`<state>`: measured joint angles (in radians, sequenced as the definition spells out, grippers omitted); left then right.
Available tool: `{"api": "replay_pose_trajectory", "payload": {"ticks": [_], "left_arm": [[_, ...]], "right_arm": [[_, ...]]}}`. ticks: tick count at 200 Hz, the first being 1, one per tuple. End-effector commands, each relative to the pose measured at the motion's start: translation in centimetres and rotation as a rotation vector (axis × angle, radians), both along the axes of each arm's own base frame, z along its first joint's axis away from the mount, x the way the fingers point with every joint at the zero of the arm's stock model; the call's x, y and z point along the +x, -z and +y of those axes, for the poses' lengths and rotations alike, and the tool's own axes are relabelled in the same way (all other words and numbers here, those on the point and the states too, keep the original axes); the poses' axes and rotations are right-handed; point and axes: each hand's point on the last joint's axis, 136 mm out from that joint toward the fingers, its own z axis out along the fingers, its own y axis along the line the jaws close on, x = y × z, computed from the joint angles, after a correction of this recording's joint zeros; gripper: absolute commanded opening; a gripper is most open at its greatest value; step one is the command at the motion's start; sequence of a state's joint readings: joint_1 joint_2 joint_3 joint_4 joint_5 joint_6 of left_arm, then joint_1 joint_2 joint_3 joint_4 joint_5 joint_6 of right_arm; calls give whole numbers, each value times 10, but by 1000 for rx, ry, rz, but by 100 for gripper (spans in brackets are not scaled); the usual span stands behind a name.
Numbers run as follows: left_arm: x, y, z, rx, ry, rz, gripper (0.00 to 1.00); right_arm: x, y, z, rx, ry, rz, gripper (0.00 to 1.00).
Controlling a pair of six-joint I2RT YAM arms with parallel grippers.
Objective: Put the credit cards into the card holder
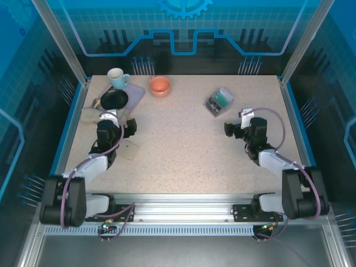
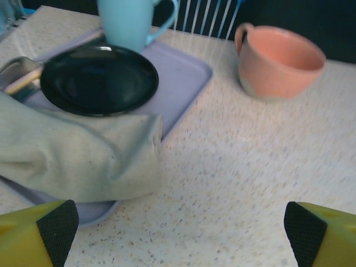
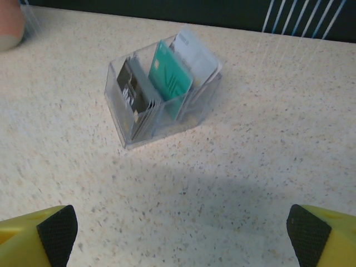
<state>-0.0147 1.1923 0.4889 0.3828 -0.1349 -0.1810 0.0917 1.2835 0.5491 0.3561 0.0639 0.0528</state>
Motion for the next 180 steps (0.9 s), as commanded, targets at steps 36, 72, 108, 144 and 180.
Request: {"api": "replay_pose_trajectory", "payload": {"ticks": [36, 72, 108, 144, 180], "left_arm": [[-65, 4, -17, -472, -167, 350, 99], [-90, 33, -40, -610, -145, 513, 99], [-95, 51, -36, -581, -166, 540, 99], [-70, 58, -38, -548, -140, 582, 99], [-48, 86, -44, -557, -124, 670, 99]], "right_arm": [[-40, -16, 64, 494, -117, 445, 100], [-55, -14, 118, 431, -216, 502, 100], [-62, -7, 151, 388, -273, 520, 100], [-61, -6, 162, 384, -285, 535, 98], [-61, 1, 154, 365, -238, 551, 98]]}}
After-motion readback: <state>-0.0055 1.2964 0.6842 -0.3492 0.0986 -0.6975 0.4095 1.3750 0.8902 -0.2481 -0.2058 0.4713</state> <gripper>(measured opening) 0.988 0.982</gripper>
